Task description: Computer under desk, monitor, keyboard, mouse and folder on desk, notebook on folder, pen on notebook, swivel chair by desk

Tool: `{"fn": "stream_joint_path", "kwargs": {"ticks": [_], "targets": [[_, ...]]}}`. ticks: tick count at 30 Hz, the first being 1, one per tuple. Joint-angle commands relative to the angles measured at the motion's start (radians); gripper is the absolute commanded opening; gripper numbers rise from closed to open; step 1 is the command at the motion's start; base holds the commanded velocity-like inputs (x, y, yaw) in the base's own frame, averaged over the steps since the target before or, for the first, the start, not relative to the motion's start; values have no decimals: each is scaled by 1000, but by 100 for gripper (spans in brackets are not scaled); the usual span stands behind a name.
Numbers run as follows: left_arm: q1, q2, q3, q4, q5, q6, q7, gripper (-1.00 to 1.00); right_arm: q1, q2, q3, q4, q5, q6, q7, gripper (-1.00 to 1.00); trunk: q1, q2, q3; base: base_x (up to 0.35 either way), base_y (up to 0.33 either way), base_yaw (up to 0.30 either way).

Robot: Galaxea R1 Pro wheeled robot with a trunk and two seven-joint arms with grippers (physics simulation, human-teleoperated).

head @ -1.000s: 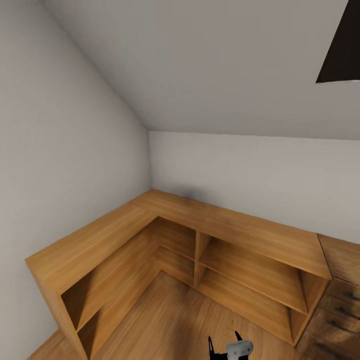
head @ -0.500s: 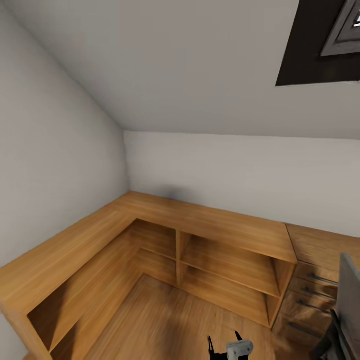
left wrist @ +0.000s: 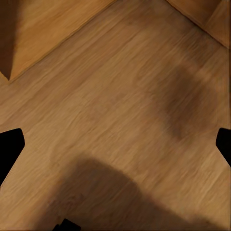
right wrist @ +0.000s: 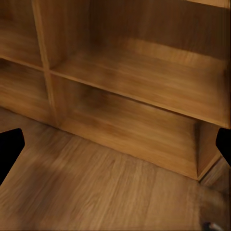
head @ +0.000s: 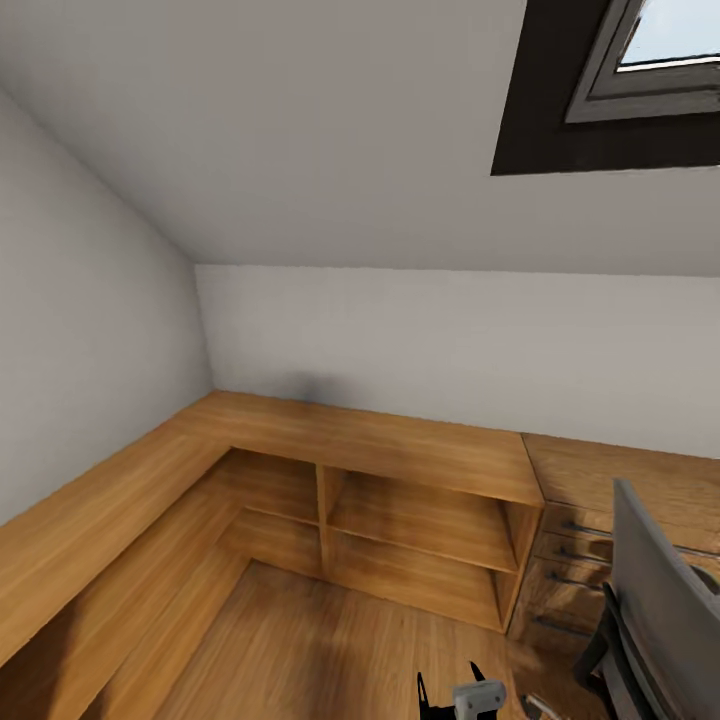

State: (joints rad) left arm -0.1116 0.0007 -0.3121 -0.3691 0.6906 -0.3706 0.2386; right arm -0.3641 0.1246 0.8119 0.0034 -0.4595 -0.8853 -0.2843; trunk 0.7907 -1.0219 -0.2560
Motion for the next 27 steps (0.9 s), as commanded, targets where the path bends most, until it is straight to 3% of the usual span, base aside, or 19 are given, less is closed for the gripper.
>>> {"fn": "stream_joint_path", "kwargs": {"ticks": [1, 11, 27], "targets": [[0, 1, -9, -1, 4, -4, 8, 100, -1, 1, 9, 1, -4, -2, -5, 100, 0, -1, -1, 142, 282, -295], [-1, 1, -9, -1, 4, -4, 8, 100, -1, 1, 9, 1, -4, -2, -5, 100, 0, -1, -1, 146, 275, -297], [-1, 1, -10, -1, 6, -4, 8, 100, -1, 1, 7, 1, -6, -2, -5, 100, 0, -1, -1, 15, 68, -298]]}}
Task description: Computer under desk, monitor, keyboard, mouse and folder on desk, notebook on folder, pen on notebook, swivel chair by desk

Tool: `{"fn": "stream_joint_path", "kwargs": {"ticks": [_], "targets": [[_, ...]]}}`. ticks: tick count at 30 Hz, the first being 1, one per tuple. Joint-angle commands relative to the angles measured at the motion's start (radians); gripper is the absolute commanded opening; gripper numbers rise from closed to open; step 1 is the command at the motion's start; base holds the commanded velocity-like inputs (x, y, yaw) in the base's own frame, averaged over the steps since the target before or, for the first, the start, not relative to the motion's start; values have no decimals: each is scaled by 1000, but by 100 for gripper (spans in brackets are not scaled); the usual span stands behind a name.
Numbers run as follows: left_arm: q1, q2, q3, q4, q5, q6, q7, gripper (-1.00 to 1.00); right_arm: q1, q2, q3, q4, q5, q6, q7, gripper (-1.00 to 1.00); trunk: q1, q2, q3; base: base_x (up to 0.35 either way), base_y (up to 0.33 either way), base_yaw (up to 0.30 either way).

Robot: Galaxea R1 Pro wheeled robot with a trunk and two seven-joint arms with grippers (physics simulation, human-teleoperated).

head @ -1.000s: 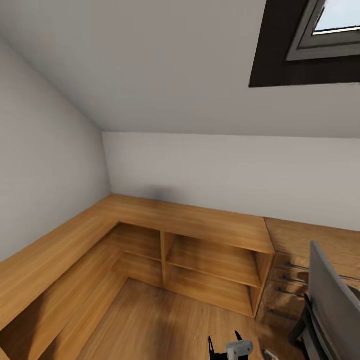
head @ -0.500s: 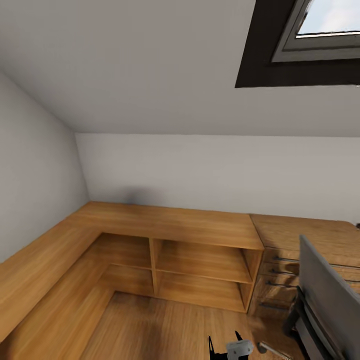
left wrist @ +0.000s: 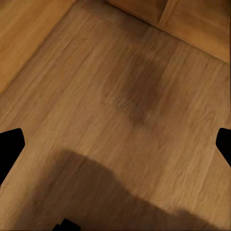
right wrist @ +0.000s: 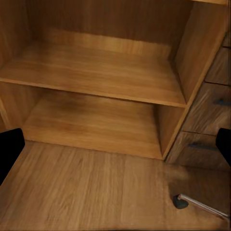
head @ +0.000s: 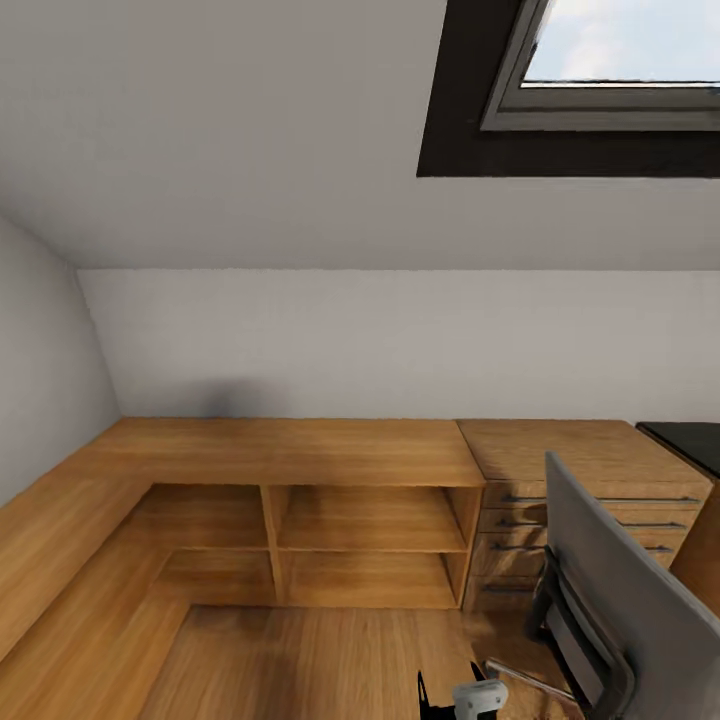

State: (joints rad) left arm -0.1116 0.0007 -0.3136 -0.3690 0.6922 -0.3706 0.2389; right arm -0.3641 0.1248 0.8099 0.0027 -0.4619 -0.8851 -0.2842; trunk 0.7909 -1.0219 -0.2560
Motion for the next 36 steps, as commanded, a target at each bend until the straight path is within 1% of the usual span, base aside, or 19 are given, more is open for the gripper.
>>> {"fn": "stream_joint_path", "kwargs": {"ticks": [1, 10, 25, 30, 36], "targets": [[0, 1, -9, -1, 4, -4, 8, 100, -1, 0, 8, 1, -5, -2, -6, 100, 0, -1, -1, 52, 282, -299], [-1, 1, -10, -1, 4, -4, 8, 100, -1, 0, 7, 0, -9, -2, -6, 100, 0, -1, -1, 142, 303, -300], [-1, 1, -9, -1, 4, -4, 8, 100, -1, 1, 7, 0, -10, -2, -6, 100, 0, -1, -1, 232, 257, -300], [0, 1, -9, -1, 4, -4, 8, 100, -1, 1, 8, 0, -7, 1, -6, 100, 0, -1, -1, 170, 163, -300], [-1, 1, -9, -1, 4, -4, 8, 100, -1, 1, 8, 0, -6, 1, -6, 100, 0, -1, -1, 38, 48, -300]]}}
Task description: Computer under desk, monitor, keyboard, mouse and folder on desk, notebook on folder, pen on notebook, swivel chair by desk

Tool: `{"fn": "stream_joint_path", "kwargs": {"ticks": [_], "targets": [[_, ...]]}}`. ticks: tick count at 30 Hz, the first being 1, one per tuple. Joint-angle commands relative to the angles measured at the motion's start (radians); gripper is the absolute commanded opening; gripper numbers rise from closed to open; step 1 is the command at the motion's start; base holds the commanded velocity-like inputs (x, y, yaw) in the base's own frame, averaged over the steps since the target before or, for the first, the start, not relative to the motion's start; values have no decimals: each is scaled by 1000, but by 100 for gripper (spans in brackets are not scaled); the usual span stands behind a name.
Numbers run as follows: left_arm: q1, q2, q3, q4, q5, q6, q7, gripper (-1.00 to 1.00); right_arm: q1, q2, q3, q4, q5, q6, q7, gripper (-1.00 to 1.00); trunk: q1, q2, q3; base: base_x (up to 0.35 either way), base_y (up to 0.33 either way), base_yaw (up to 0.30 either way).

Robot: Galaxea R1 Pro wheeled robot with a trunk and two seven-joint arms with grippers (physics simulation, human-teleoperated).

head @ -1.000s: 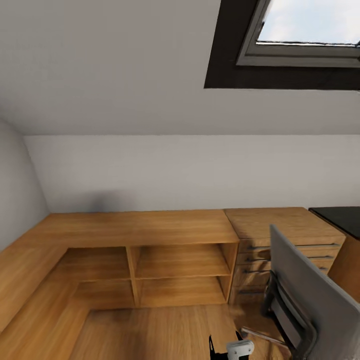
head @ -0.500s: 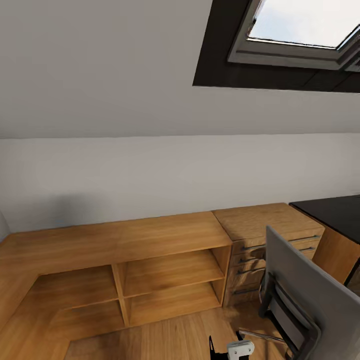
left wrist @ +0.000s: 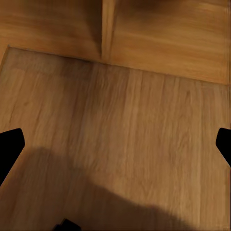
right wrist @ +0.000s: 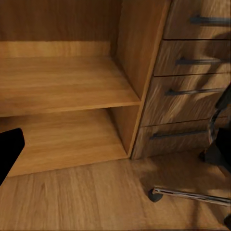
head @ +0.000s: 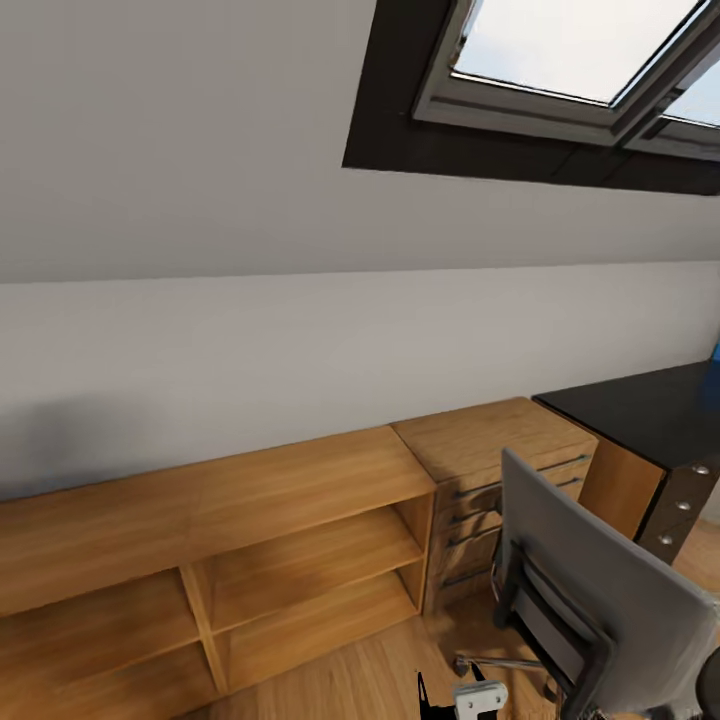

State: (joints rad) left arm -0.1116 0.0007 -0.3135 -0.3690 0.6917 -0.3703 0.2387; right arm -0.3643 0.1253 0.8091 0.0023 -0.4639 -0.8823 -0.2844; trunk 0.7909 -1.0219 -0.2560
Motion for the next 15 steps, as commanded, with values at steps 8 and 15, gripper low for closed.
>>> {"fn": "stream_joint_path", "kwargs": {"ticks": [8, 15], "targets": [[-1, 1, -9, -1, 5, -4, 8, 100, -1, 1, 9, 1, -4, -1, -6, 100, 0, -1, -1, 3, 4, -300], [0, 1, -9, -1, 5, -4, 8, 100, -1, 1, 9, 1, -4, -1, -6, 100, 0, -1, -1, 0, 0, -300]]}}
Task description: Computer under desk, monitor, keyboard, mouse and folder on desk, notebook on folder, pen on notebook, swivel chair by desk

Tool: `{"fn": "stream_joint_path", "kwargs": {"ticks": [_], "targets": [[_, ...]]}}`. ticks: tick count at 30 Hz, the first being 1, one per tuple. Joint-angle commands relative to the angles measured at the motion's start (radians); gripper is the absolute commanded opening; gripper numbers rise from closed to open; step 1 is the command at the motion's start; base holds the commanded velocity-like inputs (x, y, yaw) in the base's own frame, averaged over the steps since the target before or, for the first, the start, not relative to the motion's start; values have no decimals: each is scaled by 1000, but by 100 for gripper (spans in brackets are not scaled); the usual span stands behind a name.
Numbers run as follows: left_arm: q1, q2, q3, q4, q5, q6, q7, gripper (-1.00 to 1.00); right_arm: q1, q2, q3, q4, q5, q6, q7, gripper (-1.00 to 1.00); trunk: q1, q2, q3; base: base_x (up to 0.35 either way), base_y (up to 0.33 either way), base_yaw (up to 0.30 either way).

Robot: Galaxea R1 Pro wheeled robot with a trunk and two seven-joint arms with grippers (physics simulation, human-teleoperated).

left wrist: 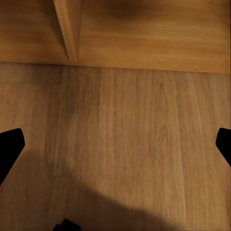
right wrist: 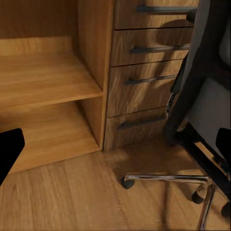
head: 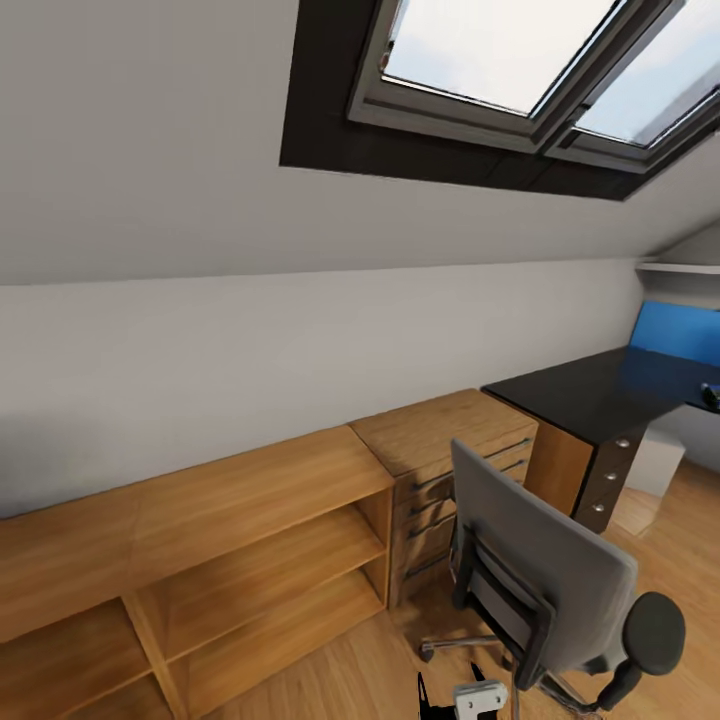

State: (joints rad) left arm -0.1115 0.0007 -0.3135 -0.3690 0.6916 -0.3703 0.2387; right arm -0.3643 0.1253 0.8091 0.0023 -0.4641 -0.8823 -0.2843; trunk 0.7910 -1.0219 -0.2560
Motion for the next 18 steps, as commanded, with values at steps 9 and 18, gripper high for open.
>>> {"fn": "stream_joint_path", "kwargs": {"ticks": [9, 18], "targets": [[-1, 1, -9, -1, 5, -4, 8, 100, -1, 1, 7, 1, -8, -1, -7, 100, 0, -1, -1, 0, 0, -300], [-1, 1, -9, -1, 5, -4, 8, 100, -1, 1, 7, 1, -8, 0, -7, 100, 0, -1, -1, 0, 0, -298]]}}
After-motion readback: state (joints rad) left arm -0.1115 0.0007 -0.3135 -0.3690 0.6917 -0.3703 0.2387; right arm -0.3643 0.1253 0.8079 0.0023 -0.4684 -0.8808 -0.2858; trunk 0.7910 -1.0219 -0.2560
